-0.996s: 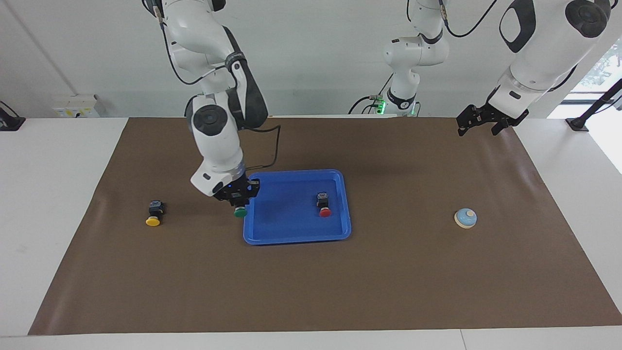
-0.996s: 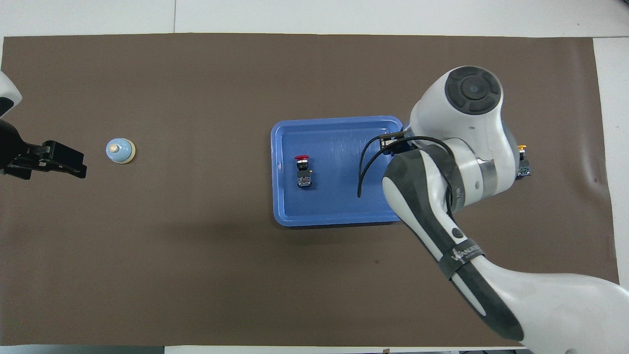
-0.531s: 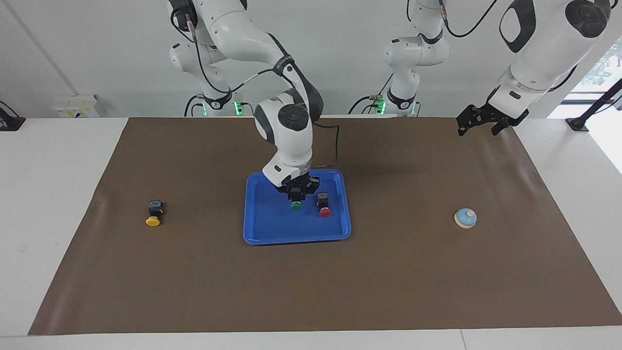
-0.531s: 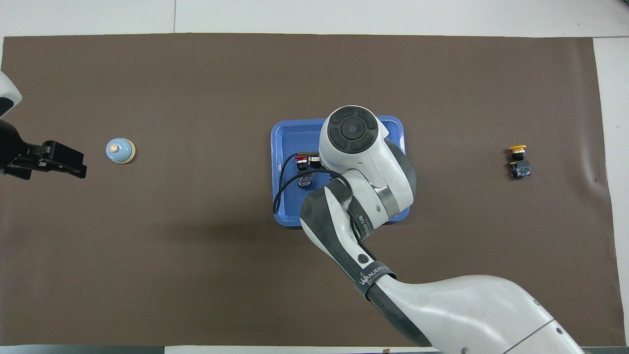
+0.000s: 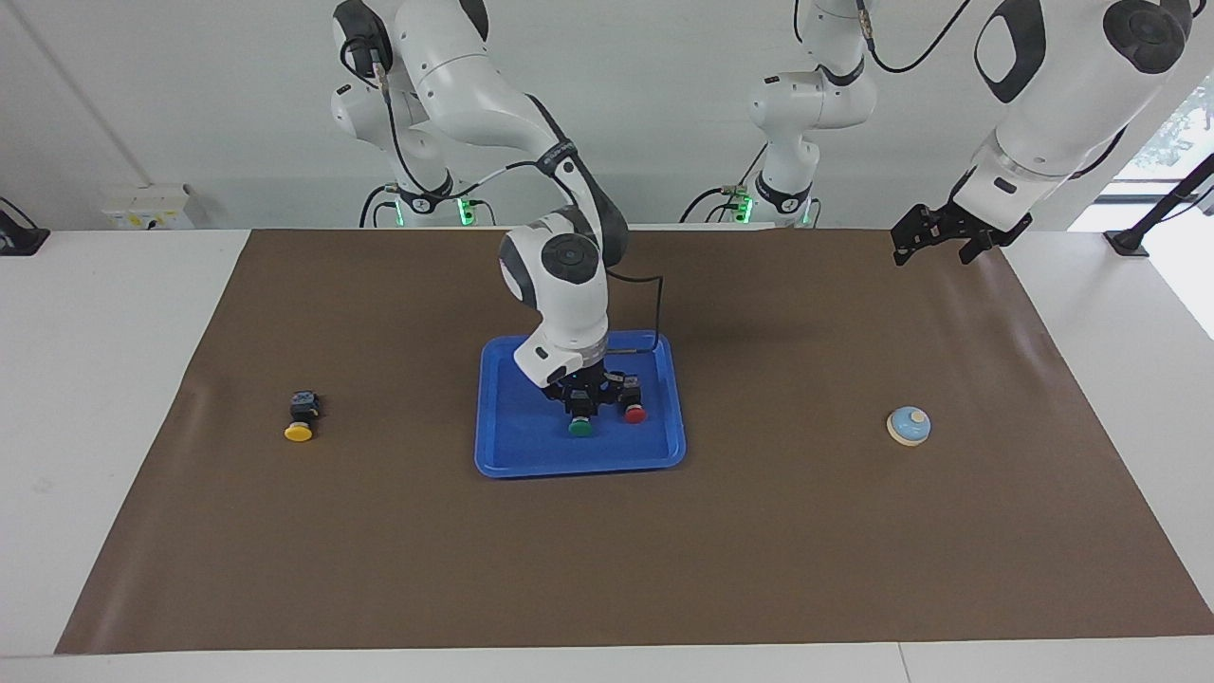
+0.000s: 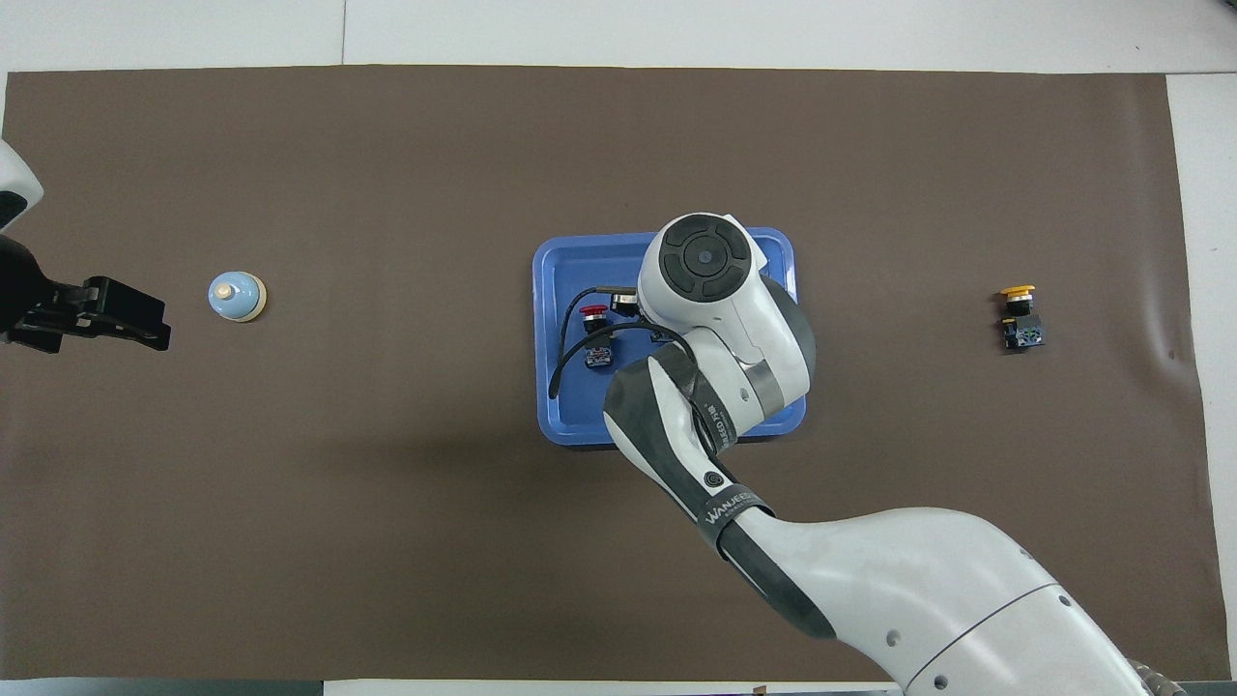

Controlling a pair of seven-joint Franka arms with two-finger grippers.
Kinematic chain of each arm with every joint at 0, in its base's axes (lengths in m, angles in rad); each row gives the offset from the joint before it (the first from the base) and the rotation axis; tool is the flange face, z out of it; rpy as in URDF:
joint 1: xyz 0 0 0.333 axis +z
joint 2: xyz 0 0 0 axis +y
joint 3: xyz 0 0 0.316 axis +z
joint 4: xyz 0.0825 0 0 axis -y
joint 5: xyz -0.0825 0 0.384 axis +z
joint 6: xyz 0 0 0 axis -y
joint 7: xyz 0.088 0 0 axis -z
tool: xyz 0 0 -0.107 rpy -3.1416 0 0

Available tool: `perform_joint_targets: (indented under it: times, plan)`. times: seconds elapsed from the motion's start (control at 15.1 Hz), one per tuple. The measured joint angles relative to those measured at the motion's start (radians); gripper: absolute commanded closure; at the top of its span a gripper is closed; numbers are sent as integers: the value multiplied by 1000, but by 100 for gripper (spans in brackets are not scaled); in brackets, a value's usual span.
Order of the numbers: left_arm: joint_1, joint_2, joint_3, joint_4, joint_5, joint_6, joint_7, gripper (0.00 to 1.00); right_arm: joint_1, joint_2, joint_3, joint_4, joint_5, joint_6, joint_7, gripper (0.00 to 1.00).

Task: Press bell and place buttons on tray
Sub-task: 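Move the right gripper to the yellow button and grasp it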

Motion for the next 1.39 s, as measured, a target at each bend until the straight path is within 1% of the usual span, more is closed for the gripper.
perform_joint_targets:
  times: [0.13, 0.2, 0.27, 0.33, 0.4, 0.66, 0.8, 0.86, 1.0, 1.2, 1.33, 1.39]
  plan:
    - [0, 0, 0, 0, 0, 0, 0, 0, 4, 0, 1, -8, 0, 3, 0, 68]
    - [0, 0, 0, 0, 0, 0, 0, 0, 6, 0, 2, -12, 0, 3, 0, 61]
    - [0, 0, 0, 0, 0, 0, 0, 0, 7, 0, 3, -17, 0, 2, 0, 47]
    - [0, 0, 0, 0, 0, 0, 0, 0, 8, 0, 4, -20, 0, 2, 0, 10]
    - [0, 0, 0, 0, 0, 0, 0, 0, 8, -1, 5, -20, 0, 2, 0, 0]
    - [0, 0, 0, 0, 0, 0, 0, 0, 6, -12, 5, -7, 0, -16, 0, 0]
    - [0, 0, 0, 0, 0, 0, 0, 0, -6, -30, -2, 36, -3, -100, -23, 0]
    - [0, 0, 0, 0, 0, 0, 0, 0, -23, -44, -5, 61, -5, -148, -64, 0]
    - [0, 0, 0, 0, 0, 0, 0, 0, -98, -87, -10, 82, -8, -220, -204, 0]
    - [0, 0, 0, 0, 0, 0, 0, 0, -251, -148, -13, 69, -8, -307, -435, 0]
    - [0, 0, 0, 0, 0, 0, 0, 0, -364, -173, -15, 22, -9, -311, -562, 0]
    - [0, 0, 0, 0, 0, 0, 0, 0, -424, -180, -15, -13, -9, -291, -635, 0]
